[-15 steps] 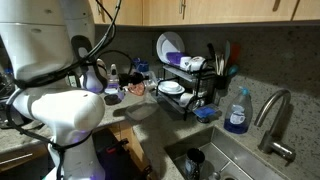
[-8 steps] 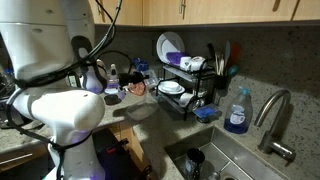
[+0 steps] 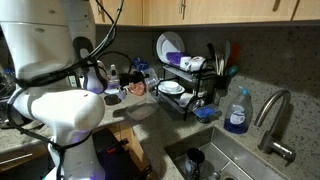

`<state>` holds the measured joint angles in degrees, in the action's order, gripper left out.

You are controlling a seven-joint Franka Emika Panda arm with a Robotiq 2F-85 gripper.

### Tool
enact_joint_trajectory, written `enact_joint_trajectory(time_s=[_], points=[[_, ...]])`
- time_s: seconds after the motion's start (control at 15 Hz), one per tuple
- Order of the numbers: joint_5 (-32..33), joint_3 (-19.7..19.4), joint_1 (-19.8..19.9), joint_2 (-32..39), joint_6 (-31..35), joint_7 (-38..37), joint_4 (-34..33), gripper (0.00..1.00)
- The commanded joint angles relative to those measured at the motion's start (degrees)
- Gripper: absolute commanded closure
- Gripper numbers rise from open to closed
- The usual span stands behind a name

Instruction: Pour the contents in the clear bowl on the right into the bowl on the left

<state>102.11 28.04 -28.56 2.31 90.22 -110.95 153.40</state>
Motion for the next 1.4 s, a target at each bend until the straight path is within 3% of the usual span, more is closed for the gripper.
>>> enact_joint_trajectory(time_s=[0.0, 1.0, 1.33], points=[[1.0, 0.56, -0.26, 1.56, -3.36, -1.84, -0.73, 0.97], [0.79, 1.07, -0.67, 4.74, -9.35, -4.25, -1.95, 0.97], [0.63, 1.09, -0.1, 5.48, -8.4, -4.84, -2.26, 0.97]])
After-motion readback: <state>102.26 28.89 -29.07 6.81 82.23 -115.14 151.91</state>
